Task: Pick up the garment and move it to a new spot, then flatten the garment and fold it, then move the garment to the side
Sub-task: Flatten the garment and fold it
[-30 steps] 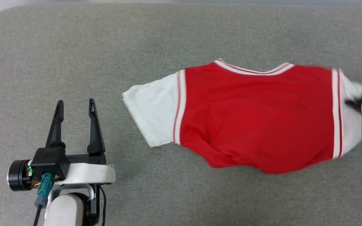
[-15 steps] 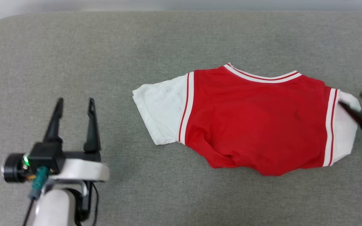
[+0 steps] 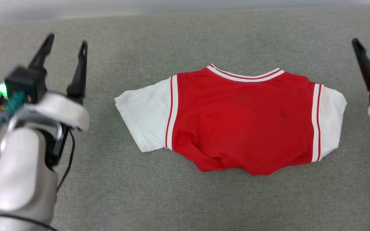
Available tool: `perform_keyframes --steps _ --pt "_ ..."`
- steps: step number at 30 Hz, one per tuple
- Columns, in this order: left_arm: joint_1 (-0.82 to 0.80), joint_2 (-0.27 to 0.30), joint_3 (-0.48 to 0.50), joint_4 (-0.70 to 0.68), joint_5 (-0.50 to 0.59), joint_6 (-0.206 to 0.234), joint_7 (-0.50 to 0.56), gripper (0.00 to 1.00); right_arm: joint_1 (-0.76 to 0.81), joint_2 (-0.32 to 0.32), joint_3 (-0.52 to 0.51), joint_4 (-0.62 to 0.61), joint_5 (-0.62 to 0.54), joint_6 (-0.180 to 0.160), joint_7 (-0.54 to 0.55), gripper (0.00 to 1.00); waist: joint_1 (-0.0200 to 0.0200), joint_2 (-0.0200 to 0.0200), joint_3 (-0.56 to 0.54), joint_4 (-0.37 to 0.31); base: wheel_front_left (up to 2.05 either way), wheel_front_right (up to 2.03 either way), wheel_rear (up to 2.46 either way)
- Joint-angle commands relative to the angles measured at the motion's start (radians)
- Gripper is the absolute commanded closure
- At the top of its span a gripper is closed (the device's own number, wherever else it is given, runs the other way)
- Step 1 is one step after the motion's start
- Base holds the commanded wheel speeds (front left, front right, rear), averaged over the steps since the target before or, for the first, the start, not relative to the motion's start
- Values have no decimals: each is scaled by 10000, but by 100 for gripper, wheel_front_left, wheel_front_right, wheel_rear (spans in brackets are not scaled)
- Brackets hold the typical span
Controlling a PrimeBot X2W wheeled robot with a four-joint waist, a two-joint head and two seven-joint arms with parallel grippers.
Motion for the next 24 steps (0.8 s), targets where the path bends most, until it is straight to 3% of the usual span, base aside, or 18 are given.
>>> perform_keyframes --steps 1,6,15,24 --pt "-445 142 -169 69 -366 -108 355 0 313 231 -313 -247 -330 -8 -29 0 1 -1 80 -102 0 0 0" --pt "-1618 1032 -1368 281 -1463 -185 2656 0 1126 807 -1340 -1244 -1477 -7 441 0 1 -1 243 -300 0 0 0" --pt "-3496 3095 -4262 309 -4895 -186 7286 0 2163 1581 -2568 -3227 -2596 -7 1422 0 1 -1 690 -656 0 0 0" --pt "-4765 3959 -6446 844 -7090 -188 10389 0 2273 1776 -2776 -3674 -2590 -7 1973 0 1 -1 1282 -980 0 0 0"
